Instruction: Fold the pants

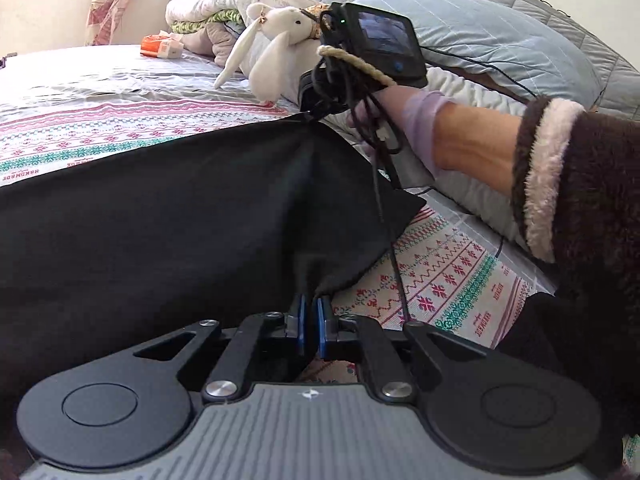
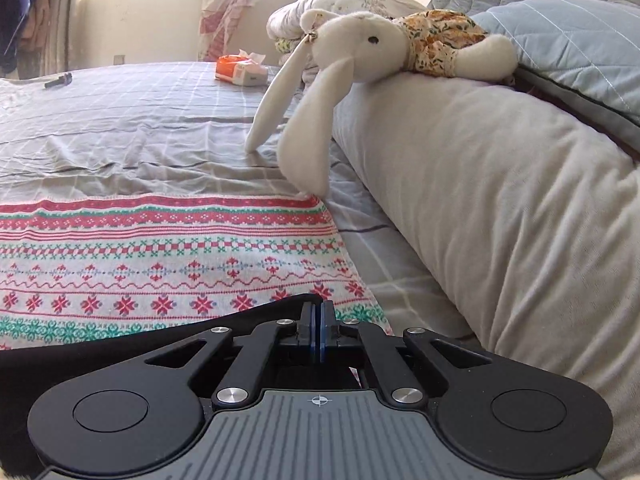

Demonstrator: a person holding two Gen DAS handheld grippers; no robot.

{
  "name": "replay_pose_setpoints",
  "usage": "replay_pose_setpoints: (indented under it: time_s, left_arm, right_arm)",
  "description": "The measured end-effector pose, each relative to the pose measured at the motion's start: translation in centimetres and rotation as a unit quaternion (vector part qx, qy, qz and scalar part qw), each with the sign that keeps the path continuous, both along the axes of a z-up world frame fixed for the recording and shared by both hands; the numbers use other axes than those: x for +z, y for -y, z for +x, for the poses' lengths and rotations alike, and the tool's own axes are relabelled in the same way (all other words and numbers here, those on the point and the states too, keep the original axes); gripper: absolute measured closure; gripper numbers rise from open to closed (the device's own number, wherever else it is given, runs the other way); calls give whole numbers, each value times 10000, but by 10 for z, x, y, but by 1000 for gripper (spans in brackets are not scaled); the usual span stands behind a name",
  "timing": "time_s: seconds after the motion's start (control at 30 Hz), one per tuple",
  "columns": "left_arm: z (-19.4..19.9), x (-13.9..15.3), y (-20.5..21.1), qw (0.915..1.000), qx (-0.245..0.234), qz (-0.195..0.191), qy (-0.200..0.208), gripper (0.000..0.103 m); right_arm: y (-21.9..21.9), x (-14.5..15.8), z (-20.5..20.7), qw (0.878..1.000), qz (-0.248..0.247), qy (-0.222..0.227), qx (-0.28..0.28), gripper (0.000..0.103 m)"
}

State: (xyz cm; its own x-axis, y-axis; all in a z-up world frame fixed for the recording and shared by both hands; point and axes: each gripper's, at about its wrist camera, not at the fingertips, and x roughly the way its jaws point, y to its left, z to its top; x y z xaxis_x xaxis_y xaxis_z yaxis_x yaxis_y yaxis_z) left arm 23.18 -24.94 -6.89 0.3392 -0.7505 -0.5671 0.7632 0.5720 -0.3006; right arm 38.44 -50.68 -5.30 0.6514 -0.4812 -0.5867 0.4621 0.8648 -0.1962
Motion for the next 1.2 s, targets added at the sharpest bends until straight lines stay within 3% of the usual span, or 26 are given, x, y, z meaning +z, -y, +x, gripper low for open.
replay_pose_setpoints:
  time_s: [0.07, 0.17, 0.23, 0.3, 0.37, 0.47, 0.63, 0.83, 1.03, 1.2]
  left_arm:
    - [1, 0, -2, 9998, -109, -120, -80, 79]
    - [-1, 3, -6, 9995, 4, -290, -80, 57]
    - [-5, 10, -8, 9992, 194, -329, 71, 34]
    - [-9, 17, -10, 9984, 386, -317, 268, 25]
    - [-16, 23, -14, 9969, 624, -245, 403, 21]
    - [-25, 31, -23, 9948, 973, -132, 283, 16]
    - [-47, 50, -50, 9927, 1187, 186, -44, 6]
    - [-77, 73, -93, 9842, 1627, 700, 7, 0]
    - [-94, 85, -144, 9687, 2238, 1069, -128, 0]
    - [-103, 91, -191, 9542, 2692, 1301, -122, 0]
  right_arm:
    - [-1, -2, 5, 10000, -12, 1, -31, 102]
    - [-9, -4, 5, 9998, -93, -178, -60, 94]
    - [-19, 0, -5, 9988, -295, -390, -1, 82]
    - [-26, 12, -23, 9987, -337, -373, 36, 46]
    - [-32, 25, -44, 9992, -125, -380, 60, 35]
    - [-41, 49, -72, 9989, 66, -451, 125, 35]
    - [-64, 87, -122, 9973, 443, -482, 331, 21]
    - [-99, 122, -178, 9933, 961, -492, 413, 15]
    - [-141, 125, -224, 9813, 1779, -485, 546, 14]
    - [-183, 117, -240, 9759, 1909, -643, 834, 11]
